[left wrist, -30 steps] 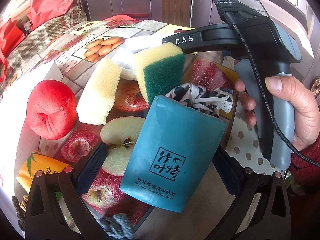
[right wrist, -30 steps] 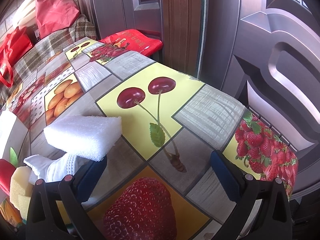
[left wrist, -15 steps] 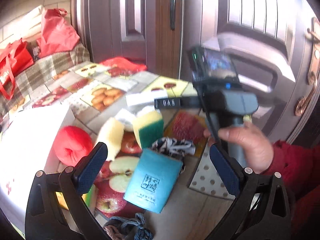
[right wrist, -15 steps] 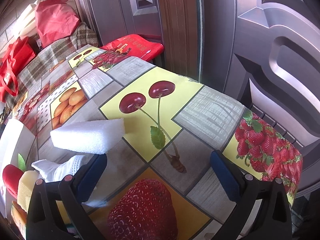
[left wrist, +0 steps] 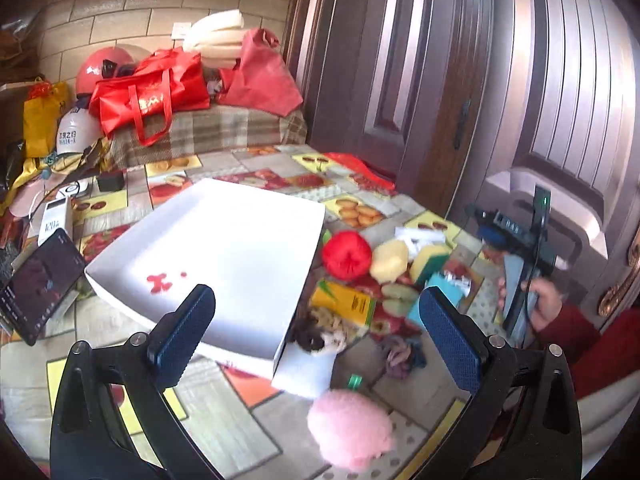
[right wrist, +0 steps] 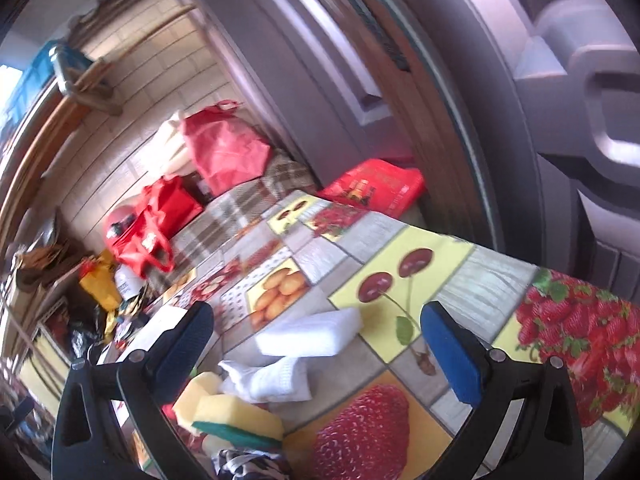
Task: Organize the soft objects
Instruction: 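Grasp the pink fluffy ball with the left gripper while the right grasps the cow-print cloth, then carry the pink ball and cow-print cloth over the white tray with both grippers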
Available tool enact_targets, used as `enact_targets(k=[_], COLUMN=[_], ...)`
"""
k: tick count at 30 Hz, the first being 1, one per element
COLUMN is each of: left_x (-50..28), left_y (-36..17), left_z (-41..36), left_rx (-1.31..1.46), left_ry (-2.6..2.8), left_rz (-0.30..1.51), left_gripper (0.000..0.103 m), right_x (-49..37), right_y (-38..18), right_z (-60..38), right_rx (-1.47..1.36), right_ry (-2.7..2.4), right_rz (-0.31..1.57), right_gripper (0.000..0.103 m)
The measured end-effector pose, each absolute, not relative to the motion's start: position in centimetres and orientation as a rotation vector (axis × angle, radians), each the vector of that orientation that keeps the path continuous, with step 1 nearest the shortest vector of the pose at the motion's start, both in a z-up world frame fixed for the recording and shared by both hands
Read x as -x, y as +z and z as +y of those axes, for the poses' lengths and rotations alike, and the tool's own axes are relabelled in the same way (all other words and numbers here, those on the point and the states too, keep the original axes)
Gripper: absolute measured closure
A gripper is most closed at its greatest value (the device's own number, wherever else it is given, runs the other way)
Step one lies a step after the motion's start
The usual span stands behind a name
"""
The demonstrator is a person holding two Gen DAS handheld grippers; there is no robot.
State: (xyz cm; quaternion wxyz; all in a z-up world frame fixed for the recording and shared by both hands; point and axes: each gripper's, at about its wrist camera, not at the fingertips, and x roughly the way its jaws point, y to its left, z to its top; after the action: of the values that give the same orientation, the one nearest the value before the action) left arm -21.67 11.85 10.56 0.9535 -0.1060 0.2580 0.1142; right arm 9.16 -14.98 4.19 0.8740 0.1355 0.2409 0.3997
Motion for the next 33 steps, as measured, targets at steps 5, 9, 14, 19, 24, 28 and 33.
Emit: enact_targets(k=[5, 9, 14, 19, 24, 28, 33], left_x=[21.0, 20.3, 19.7, 19.5, 18.6, 19.4, 22.1], left_y=[4.7, 2.7, 2.0, 1.8, 0.4, 1.2, 4.5], left_z=[7.5, 5.8, 6.6, 7.0, 6.6, 6.2, 7.5], left_rx=[0.168, 0.188, 0.238, 0.258, 0.215, 0.188, 0.172], left_ry=[0.159, 0.093, 0.104, 0.085, 0.082, 0.085, 0.183], left_rz=[0.753, 0.788, 0.808, 0.830, 0.896, 0.860, 0.652], left_gripper=[0.000, 0.000, 0.000, 0.008, 0.041, 0.044, 0.044], right_x=[-6.1, -5.5, -5.6, -4.8, -3.8, -4.3, -5.1], right_y=[5.3, 3.9, 2.0, 0.7, 0.3, 1.3, 5.3], right_z=[-12.7, -11.9, -11.7, -8.7, -7.7, -9.2, -13.8], right_rx=[0.041, 0.227, 0.284, 0.363, 0.406, 0.377, 0.126], right_ry=[1.034, 0.995, 1.048, 1.117, 1.176, 1.098, 1.030], right_rz=[0.526, 0.573, 0.676, 0.732, 0.749, 0.695, 0.527], right_gripper=[0.000, 0.000, 0.012, 0.039, 0.071, 0.073, 0.073])
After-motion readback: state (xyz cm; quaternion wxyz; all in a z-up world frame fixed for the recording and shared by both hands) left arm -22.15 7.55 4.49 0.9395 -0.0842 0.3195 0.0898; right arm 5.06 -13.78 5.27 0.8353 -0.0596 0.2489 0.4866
